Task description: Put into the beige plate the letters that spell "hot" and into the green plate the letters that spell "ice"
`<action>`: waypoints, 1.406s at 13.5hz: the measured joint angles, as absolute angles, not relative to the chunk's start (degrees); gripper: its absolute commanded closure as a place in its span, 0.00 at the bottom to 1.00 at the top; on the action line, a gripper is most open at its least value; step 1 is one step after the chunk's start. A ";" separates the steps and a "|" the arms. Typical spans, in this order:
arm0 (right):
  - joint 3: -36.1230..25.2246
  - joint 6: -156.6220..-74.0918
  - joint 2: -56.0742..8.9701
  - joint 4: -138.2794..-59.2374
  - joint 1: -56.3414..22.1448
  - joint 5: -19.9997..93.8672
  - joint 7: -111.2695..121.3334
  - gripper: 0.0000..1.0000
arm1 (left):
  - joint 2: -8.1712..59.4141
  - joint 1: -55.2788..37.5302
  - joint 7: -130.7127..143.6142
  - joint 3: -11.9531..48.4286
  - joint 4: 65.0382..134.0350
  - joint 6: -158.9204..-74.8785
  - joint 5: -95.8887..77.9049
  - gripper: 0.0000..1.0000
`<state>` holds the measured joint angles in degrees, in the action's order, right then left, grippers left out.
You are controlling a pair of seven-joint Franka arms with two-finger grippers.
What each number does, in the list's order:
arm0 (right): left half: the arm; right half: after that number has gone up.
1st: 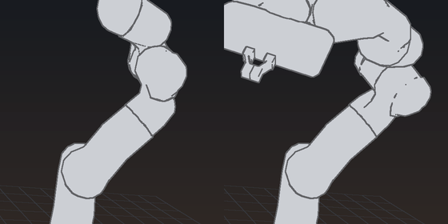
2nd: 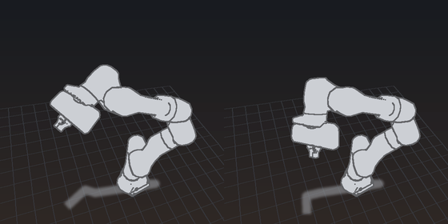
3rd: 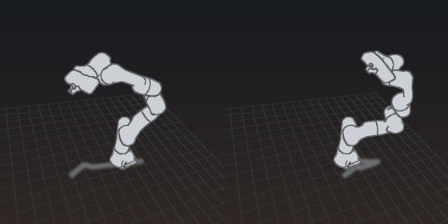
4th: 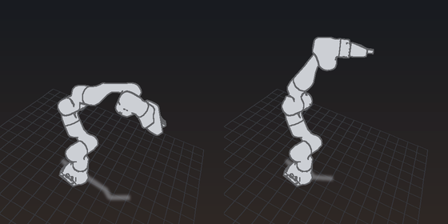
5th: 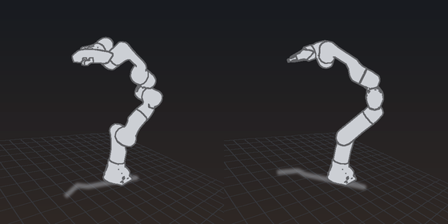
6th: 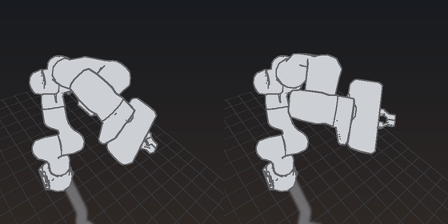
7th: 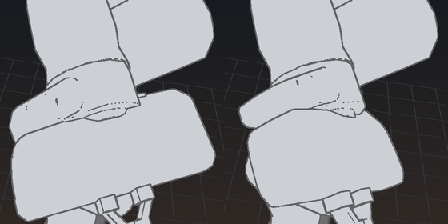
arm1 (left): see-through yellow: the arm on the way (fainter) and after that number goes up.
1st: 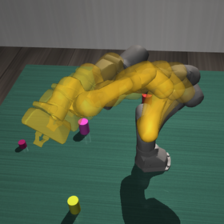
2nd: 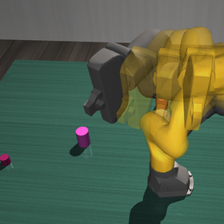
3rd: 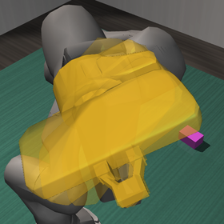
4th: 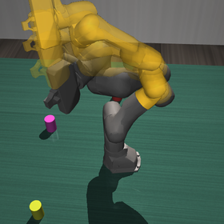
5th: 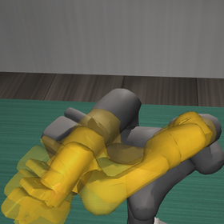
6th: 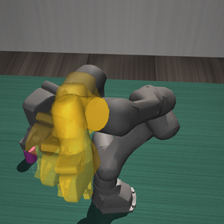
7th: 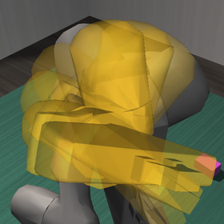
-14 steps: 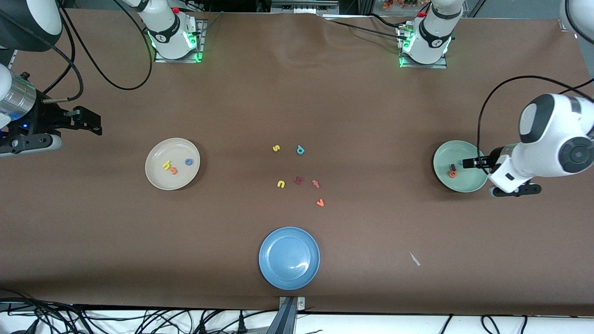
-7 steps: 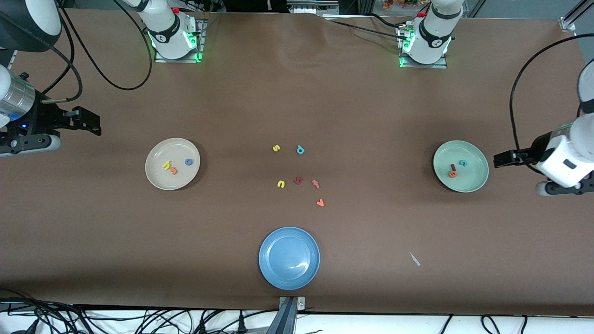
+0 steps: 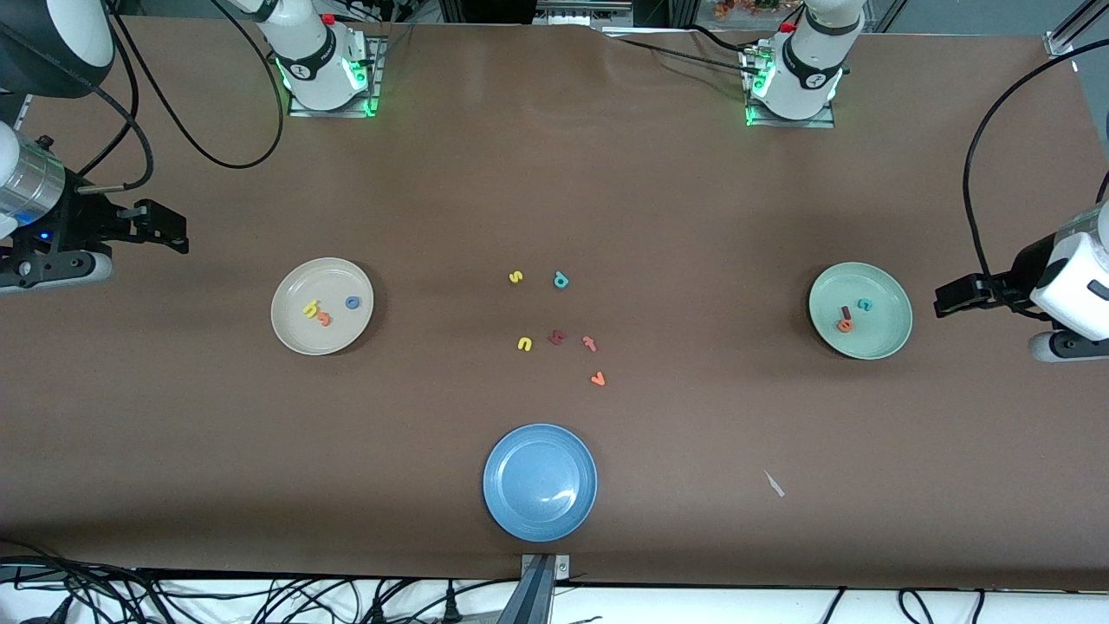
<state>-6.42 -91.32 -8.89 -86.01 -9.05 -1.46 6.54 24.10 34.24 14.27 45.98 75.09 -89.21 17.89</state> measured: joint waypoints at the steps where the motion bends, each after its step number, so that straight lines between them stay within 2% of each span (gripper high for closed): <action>1: -6.42 -91.32 -8.91 -86.01 -9.05 -1.46 6.53 0.00 | 24.16 33.85 14.33 45.98 75.06 -89.46 17.50 0.00; 12: -6.48 -91.37 -9.06 -86.01 -9.01 -1.46 6.52 0.00 | 24.25 31.47 14.35 45.33 74.68 -89.83 17.31 0.00; 14: -6.51 -91.38 -9.07 -86.01 -8.99 -1.46 6.52 0.00 | 23.89 26.89 14.40 42.06 74.18 -89.86 17.30 0.00; 17: -6.51 -91.40 -9.08 -86.01 -8.98 -1.46 6.52 0.00 | 22.33 18.92 14.44 33.78 73.43 -89.86 15.16 0.00; 19: -6.52 -91.41 -9.09 -86.01 -8.98 -1.46 6.52 0.00 | 21.12 13.28 14.29 25.64 73.29 -89.86 11.74 0.00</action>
<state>-6.52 -91.41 -9.09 -86.01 -8.98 -1.46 6.52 21.12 13.28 14.29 25.64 73.29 -89.86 11.74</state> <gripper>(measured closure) 0.000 0.000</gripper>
